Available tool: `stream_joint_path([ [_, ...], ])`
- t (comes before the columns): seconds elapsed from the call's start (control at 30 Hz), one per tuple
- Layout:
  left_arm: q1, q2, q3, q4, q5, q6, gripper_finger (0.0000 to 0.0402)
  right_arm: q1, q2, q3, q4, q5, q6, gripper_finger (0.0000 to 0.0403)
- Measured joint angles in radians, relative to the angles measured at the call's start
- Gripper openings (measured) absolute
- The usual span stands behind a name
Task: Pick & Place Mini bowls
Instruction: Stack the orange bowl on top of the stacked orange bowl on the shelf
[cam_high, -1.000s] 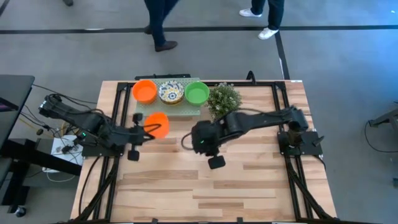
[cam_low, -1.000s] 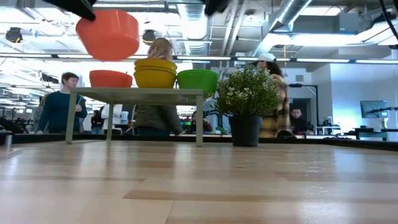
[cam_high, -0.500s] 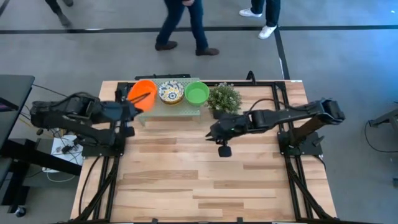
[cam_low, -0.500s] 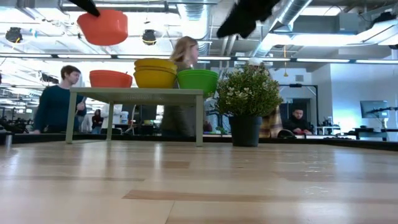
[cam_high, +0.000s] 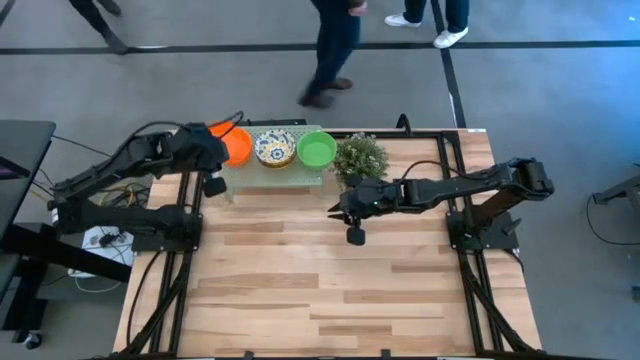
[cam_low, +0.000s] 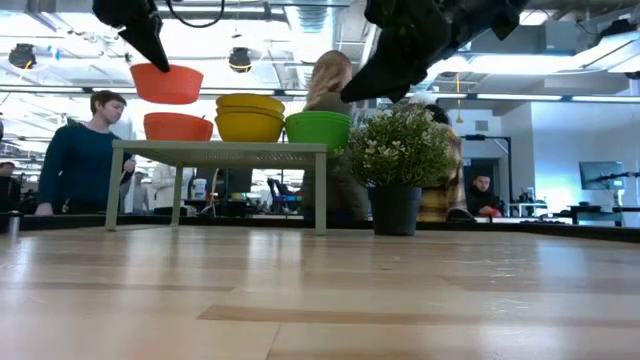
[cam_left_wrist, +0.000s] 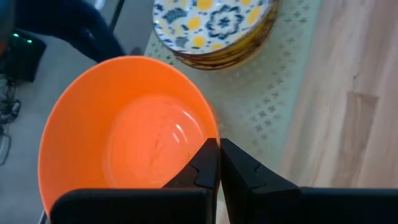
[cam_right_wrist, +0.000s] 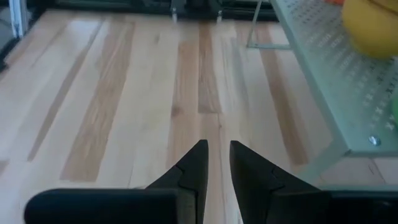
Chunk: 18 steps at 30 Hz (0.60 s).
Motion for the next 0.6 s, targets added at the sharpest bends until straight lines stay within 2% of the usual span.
stream_joint_path([
  [0.2, 0.143, 0.029, 0.0, 0.035, 0.109, 0.112, 0.0009, 0.0, 0.006, -0.001, 0.012, 0.0, -0.015, 0.0061],
  [0.33, 0.21, 0.069, 0.0, 0.072, 0.147, 0.161, 0.0009, 0.0, 0.008, 0.0, 0.021, 0.0, -0.014, 0.0061],
  [0.6, 0.242, 0.128, 0.0, 0.078, 0.187, 0.157, 0.0009, 0.005, 0.008, 0.0, 0.021, -0.001, -0.015, 0.0061],
])
